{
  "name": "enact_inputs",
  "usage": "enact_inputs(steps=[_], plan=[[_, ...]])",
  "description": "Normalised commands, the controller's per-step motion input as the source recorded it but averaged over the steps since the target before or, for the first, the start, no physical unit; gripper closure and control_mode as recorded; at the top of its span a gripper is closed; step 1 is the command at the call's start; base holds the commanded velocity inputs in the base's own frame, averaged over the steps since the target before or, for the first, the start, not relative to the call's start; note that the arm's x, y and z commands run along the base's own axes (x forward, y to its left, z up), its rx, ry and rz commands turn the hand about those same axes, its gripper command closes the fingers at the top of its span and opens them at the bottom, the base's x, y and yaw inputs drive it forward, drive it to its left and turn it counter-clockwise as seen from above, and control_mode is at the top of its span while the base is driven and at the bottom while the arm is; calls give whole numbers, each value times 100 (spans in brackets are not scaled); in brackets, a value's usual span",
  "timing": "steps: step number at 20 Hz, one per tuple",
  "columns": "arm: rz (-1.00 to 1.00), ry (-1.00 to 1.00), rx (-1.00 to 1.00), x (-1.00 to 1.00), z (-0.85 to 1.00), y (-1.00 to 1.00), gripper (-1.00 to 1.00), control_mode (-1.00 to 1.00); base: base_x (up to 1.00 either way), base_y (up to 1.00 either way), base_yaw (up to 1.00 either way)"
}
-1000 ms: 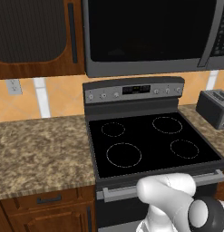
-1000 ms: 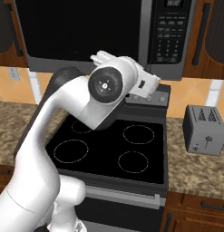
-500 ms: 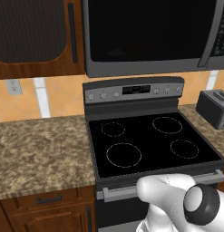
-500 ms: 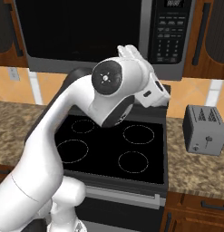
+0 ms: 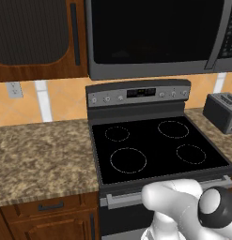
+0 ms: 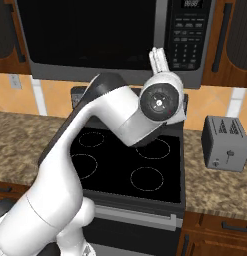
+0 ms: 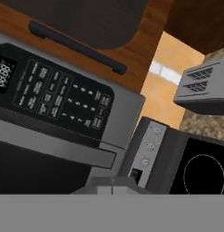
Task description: Open the microwave, place the bowl with waffle inside the microwave, then close the microwave door and turn it on.
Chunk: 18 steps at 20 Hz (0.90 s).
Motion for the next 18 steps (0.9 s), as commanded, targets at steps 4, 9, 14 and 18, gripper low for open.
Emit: enact_inputs(steps=[4, 9, 14, 18], plan=[[27, -9, 36, 0, 0, -1, 100, -100, 0, 0, 0], [21, -17, 33, 10, 0, 0, 100, -100, 0, 0, 0], [5, -12, 15, 40, 0, 24, 100, -100, 0, 0, 0], [0, -4, 2, 49, -3, 13, 100, -100, 0, 0, 0]])
